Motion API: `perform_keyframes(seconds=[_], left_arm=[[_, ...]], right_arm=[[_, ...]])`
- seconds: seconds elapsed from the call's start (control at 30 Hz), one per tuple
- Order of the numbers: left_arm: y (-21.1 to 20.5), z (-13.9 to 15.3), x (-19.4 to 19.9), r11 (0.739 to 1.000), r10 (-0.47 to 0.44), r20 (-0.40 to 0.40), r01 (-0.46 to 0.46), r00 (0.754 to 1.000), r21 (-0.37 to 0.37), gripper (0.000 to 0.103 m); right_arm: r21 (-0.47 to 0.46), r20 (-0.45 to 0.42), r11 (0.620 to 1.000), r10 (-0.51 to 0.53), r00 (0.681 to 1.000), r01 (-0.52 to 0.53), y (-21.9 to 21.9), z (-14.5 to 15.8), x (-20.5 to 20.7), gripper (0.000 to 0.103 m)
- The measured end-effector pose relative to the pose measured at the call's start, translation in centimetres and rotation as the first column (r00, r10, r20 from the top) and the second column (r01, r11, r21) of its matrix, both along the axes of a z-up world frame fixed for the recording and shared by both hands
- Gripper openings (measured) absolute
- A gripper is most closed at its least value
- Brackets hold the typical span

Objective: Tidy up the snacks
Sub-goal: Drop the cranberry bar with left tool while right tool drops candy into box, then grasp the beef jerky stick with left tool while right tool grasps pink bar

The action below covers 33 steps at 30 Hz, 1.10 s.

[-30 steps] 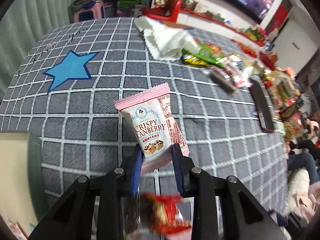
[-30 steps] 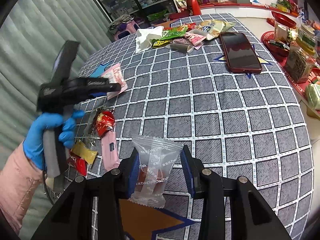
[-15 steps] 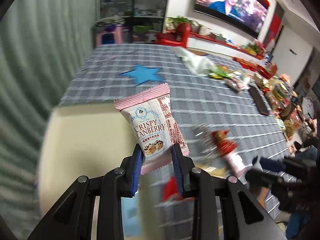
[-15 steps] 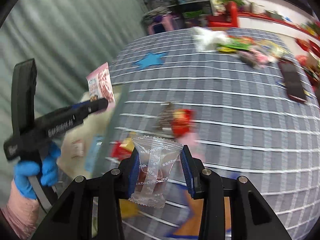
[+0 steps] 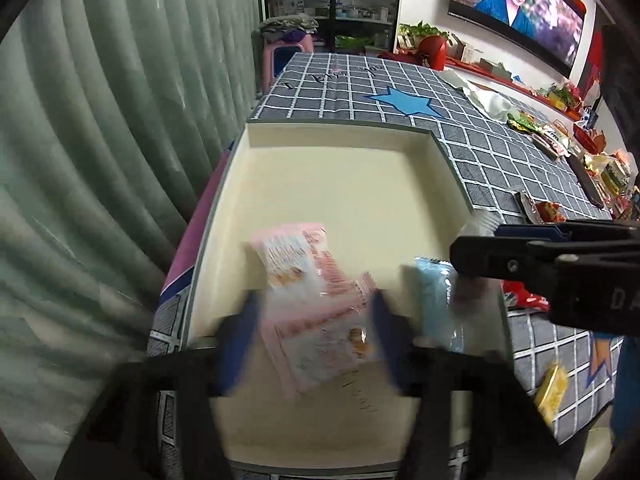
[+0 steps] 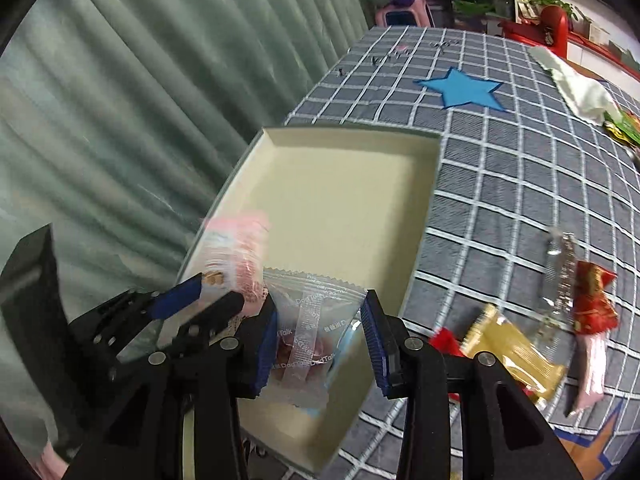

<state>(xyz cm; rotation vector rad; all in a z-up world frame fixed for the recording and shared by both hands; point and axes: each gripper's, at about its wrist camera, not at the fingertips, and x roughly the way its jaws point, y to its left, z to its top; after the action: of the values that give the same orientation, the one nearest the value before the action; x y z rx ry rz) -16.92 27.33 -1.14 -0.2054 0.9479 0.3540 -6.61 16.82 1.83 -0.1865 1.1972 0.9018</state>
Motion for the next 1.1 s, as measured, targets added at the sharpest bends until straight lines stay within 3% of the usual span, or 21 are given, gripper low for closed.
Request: perform_keyframes(seconds=[0.03,0.07,0.1,0.17,0.33,0.43,0.53,0.67,0.77,0.9,1.1], left_arm=[[-0.1,0.1,-0.5,1.0,-0.005,0.027,0.005,1.0,0.006,0.079],[-0.1,0.2,-1.0,1.0,-0.016,0.041,0.015,0.999,0.011,0.079],[-0.2,0.3,-1.2,0.999,-0.029,0.048,0.028,0.998,0.019,0.079],[-0.7,0.7,-1.5,0.998,-0.052,0.06,0.05,0.997,0.041,0.079],[-4.0,1.7,-1.4,0.983,-0.179,0.088,0.175,0.98,0.051,0.079],[-7.8,1.9,-0.7,0.95,-0.307,0.082,0.302,0.948,0.077,0.079],[-12.5,1.6,0.8,0.9,-0.423,0.055,0.413,0.904,0.135,0.08],[-16.7,0.5,2.2,0.871,-0.483,0.015,0.479,0.875,0.113,0.08],[-18.4,-0.8,2.9,0.866,-0.495,-0.01,0.494,0.869,0.081,0.08],[-18.4,-1.8,3.9,0.875,-0.476,-0.045,0.478,0.878,0.08,0.08],[-17.1,0.5,6.0,0.906,-0.418,-0.019,0.419,0.908,0.059,0.08]], right_arm=[[-0.024,0.009,1.0,0.007,1.0,-0.007,0.1,-0.2,-0.2,0.047],[-0.038,0.023,0.999,0.011,1.0,-0.01,-0.1,-0.2,-0.3,0.063],[-0.047,0.046,0.999,0.011,0.999,-0.008,-0.7,0.0,-0.4,0.087],[-0.076,0.118,0.997,-0.006,0.993,0.015,-2.2,0.5,-0.6,0.099],[-0.202,0.244,0.972,-0.065,0.968,0.116,-7.7,0.4,0.1,0.099],[-0.252,0.282,0.949,-0.114,0.953,0.188,-11.2,-0.1,1.1,0.099],[-0.274,0.276,0.924,-0.19,0.942,0.267,-14.9,-0.6,2.7,0.099],[-0.254,0.234,0.904,-0.288,0.929,0.344,-18.5,-1.1,4.4,0.099],[-0.261,0.219,0.89,-0.323,0.921,0.374,-19.6,-1.9,5.5,0.099],[-0.274,0.204,0.882,-0.337,0.919,0.384,-20.0,-3.1,6.9,0.099],[-0.298,0.202,0.89,-0.296,0.934,0.346,-17.8,-4.8,8.3,0.098]])
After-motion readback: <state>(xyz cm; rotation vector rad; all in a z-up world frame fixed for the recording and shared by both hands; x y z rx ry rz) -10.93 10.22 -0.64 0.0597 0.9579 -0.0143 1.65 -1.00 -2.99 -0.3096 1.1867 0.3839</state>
